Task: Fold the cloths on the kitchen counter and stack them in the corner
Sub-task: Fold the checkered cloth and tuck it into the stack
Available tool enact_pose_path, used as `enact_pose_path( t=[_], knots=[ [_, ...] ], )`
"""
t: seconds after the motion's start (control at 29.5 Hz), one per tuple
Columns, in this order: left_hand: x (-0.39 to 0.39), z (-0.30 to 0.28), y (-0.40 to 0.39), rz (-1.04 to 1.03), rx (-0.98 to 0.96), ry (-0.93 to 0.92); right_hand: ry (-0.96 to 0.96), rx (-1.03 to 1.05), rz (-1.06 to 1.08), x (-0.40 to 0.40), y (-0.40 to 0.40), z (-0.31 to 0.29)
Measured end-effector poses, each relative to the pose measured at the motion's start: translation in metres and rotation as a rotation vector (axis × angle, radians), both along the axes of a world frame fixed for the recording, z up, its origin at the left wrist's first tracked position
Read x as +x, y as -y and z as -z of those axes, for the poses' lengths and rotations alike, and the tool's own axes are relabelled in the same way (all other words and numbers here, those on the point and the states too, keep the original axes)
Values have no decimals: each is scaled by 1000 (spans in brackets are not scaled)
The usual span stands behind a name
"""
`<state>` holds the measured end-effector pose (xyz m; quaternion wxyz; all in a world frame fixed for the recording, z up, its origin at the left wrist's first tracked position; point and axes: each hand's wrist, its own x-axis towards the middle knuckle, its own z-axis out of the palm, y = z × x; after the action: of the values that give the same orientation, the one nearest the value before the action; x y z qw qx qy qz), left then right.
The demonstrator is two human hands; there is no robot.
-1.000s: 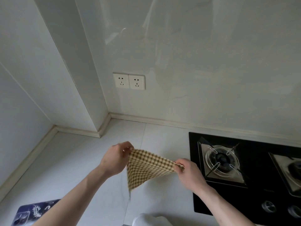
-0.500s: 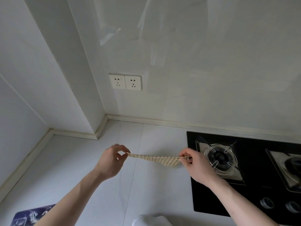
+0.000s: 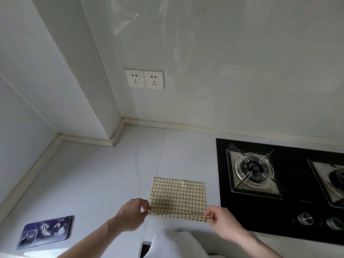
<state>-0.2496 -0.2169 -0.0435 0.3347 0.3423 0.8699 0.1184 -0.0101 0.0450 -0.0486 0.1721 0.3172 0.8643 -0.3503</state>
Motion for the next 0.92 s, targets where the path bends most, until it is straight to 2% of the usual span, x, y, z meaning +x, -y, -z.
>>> enact_pose_path(
  t=[0.17,0.58,0.92],
  knots=[
    [9,21,10,11,-85,45,72,-23,-5,7,7,17],
    [-30,8,-31,-167,78,-31,-93,-5,244,-44,-23,-2],
    [-53,18,-63,-219,52,-28,-50,4,312,-71,-34,5]
  ],
)
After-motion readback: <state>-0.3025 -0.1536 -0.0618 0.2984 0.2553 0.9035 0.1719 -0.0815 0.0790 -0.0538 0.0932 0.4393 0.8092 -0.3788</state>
